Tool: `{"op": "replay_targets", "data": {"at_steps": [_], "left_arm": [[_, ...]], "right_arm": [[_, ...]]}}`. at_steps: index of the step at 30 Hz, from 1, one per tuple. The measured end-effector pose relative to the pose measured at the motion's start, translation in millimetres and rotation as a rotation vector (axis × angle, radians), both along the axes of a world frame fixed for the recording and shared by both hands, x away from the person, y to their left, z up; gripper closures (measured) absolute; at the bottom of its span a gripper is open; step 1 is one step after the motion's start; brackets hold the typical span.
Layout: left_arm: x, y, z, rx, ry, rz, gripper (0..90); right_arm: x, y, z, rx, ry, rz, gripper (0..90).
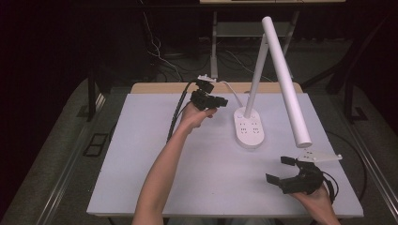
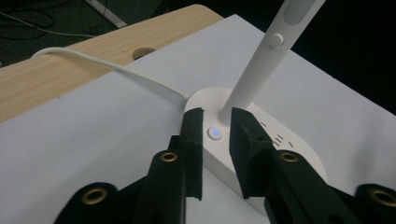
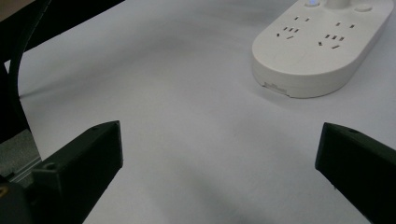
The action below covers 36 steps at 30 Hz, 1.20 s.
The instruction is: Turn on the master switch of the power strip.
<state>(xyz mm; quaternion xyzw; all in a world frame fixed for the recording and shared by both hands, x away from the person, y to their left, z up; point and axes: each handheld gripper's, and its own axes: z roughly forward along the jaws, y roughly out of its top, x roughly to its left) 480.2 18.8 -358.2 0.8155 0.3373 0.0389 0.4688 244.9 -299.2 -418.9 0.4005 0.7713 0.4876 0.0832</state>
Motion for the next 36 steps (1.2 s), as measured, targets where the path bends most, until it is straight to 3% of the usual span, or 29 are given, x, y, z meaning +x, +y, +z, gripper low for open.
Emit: {"op": "replay_targets", "data": {"at_steps": [1, 2, 3, 4, 5, 6, 7, 8, 9, 11, 12, 13, 16, 20, 36], "left_arm": [[-1.1, 2.2, 1.6, -0.006, 0.004, 0.002, 69.9], [-1.4, 4.9, 3.3, -0.007, 0.005, -0.007, 61.2], [-2.3, 6.6, 5.1, -0.014, 0.009, -0.005, 61.2], [-3.3, 8.8, 7.3, -0.014, 0.01, -0.006, 52.5], [-4.0, 11.0, 9.5, -0.016, 0.01, -0.008, 52.5], [-4.4, 13.6, 11.6, -0.017, 0.004, -0.008, 47.8], [-5.1, 16.5, 14.0, -0.013, 0.0, -0.006, 37.6], [-6.1, 19.7, 16.1, -0.02, -0.004, -0.01, 37.6], [-7.4, 22.7, 18.2, -0.033, -0.006, -0.005, 28.1], [-10.1, 29.5, 21.9, -0.047, -0.007, -0.009, 23.7], [-11.5, 32.0, 23.4, -0.052, -0.011, -0.002, 14.4], [-13.8, 33.9, 25.0, -0.063, -0.008, 0.011, 11.3], [-19.2, 43.2, 29.6, -0.042, -0.007, 0.008, 0.6], [-28.8, 54.3, 32.9, -0.017, -0.001, 0.004, 0.0], [-71.0, 96.2, 35.3, -0.039, -0.042, 0.067, 0.0]], "right_arm": [[0.0, 0.0, 0.0, 0.0, 0.0, 0.0, 0.2], [0.0, -0.4, 0.2, 0.0, 0.001, -0.004, 0.2], [0.0, -0.4, 0.2, 0.0, 0.001, -0.004, 0.2], [0.0, -1.0, 0.5, 0.003, 0.002, -0.009, 0.2], [0.0, -1.0, 0.5, 0.003, 0.002, -0.009, 0.2], [0.2, -1.3, 0.4, 0.004, -0.001, -0.011, 0.2], [0.1, -1.3, 0.5, 0.006, 0.002, -0.011, 0.2], [0.1, -1.3, 0.5, 0.006, 0.002, -0.011, 0.2], [0.0, -1.1, 0.5, 0.005, 0.002, -0.012, 0.2], [-0.1, -1.1, 0.5, 0.005, 0.002, -0.012, 0.2], [-0.2, -0.9, 0.4, 0.008, 0.001, -0.013, 0.2], [-0.4, -0.9, 0.6, 0.009, 0.004, -0.015, 0.2], [-0.4, -1.1, 0.7, 0.01, 0.003, -0.015, 0.2], [-0.3, -1.0, 0.7, 0.01, 0.002, -0.017, 0.2], [-0.5, -0.3, 0.4, 0.001, -0.002, -0.016, 0.2]]}}
